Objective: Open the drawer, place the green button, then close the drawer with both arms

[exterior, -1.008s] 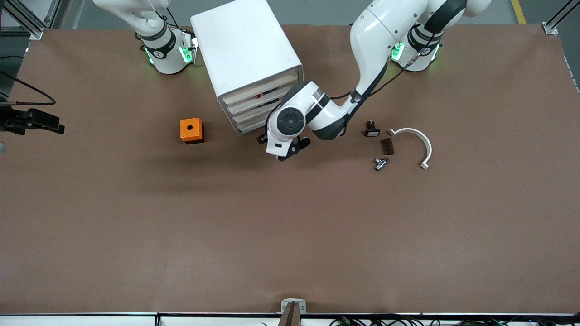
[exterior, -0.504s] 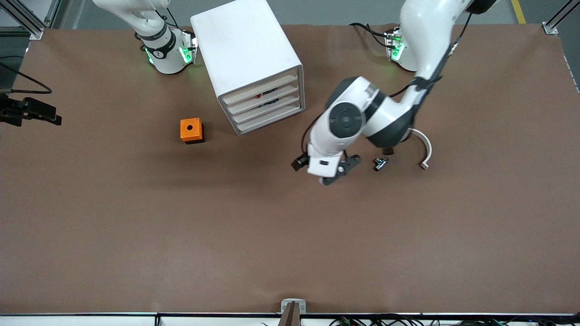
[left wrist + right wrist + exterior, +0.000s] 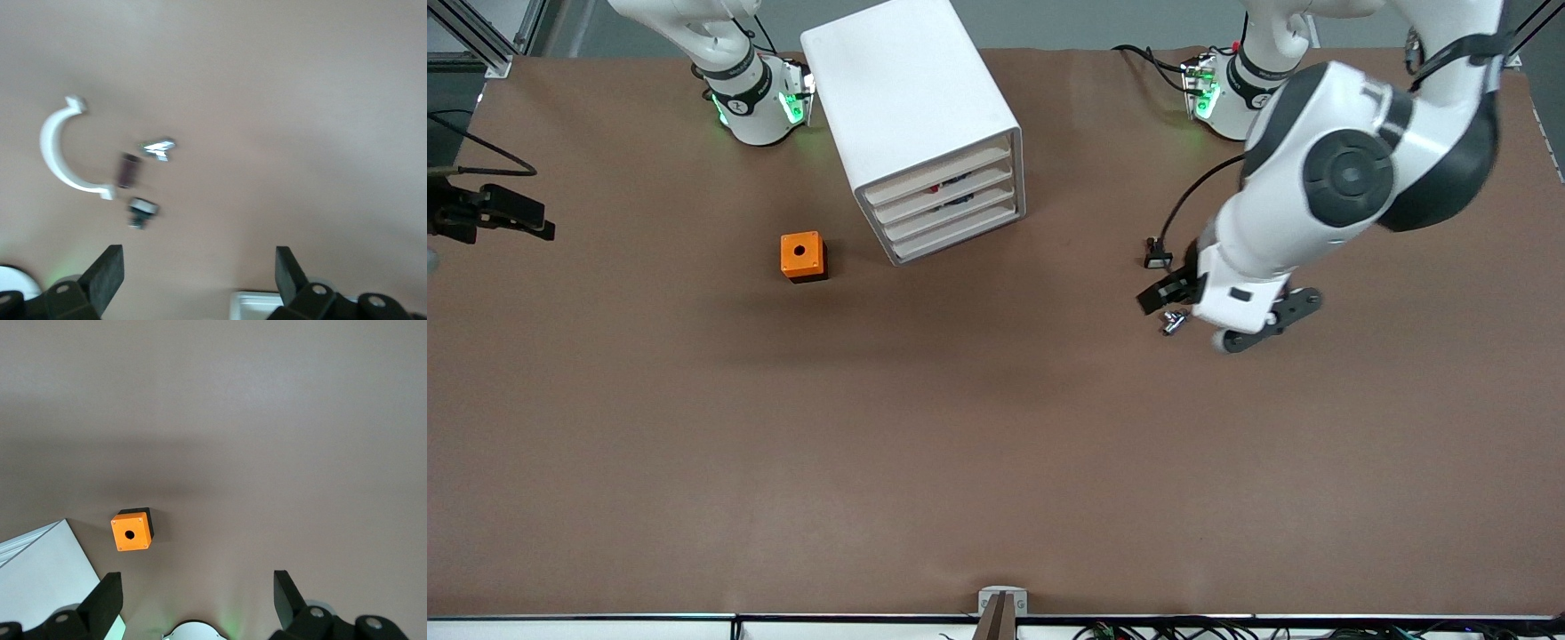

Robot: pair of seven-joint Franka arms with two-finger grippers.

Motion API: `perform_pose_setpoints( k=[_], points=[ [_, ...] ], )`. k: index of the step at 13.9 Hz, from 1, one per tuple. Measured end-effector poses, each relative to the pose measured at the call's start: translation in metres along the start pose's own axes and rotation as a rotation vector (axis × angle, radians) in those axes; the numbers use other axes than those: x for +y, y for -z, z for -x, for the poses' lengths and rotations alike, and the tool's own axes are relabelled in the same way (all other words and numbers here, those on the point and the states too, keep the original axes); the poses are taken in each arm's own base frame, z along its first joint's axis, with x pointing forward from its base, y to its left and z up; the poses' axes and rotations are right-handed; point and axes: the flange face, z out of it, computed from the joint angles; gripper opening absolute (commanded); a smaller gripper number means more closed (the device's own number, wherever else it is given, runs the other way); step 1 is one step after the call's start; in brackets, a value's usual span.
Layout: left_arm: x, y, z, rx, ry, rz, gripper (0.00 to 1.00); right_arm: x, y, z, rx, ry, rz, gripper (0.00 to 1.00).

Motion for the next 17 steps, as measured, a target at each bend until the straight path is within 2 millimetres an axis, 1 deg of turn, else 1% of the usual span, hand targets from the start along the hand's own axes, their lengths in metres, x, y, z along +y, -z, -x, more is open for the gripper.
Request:
perform_pose_setpoints(
  k=[3, 6, 10, 12, 14, 15, 17],
  points=[
    [-0.05, 0.018, -0.026, -0.013, -0.071, -0.024, 1.0, -0.003, 0.014, 0.016, 0.025, 0.004, 0.001, 1.0],
    [-0.098, 0.029, -0.056, -0.021, -0.127, -0.019, 1.0, 0.002, 0.017, 0.03, 0.03, -0.004, -0.002, 1.0],
    [-0.146, 0.036, -0.076, -0.016, -0.229, -0.054, 1.0, 0.006, 0.016, 0.044, 0.025, -0.014, -0.008, 1.0],
    [-0.176, 0.036, -0.079, -0.02, -0.264, -0.075, 1.0, 0.007, 0.015, 0.048, 0.025, -0.015, -0.009, 1.0],
    [-0.2, 0.036, -0.074, -0.015, -0.286, -0.077, 1.0, 0.008, 0.014, 0.051, 0.022, -0.018, -0.011, 1.0],
    [-0.208, 0.033, -0.069, -0.003, -0.291, -0.072, 1.0, 0.01, 0.013, 0.053, 0.021, -0.022, -0.012, 1.0],
    [-0.219, 0.019, -0.056, 0.042, -0.292, -0.054, 1.0, 0.014, 0.014, 0.056, 0.029, -0.029, -0.013, 1.0]
  ],
)
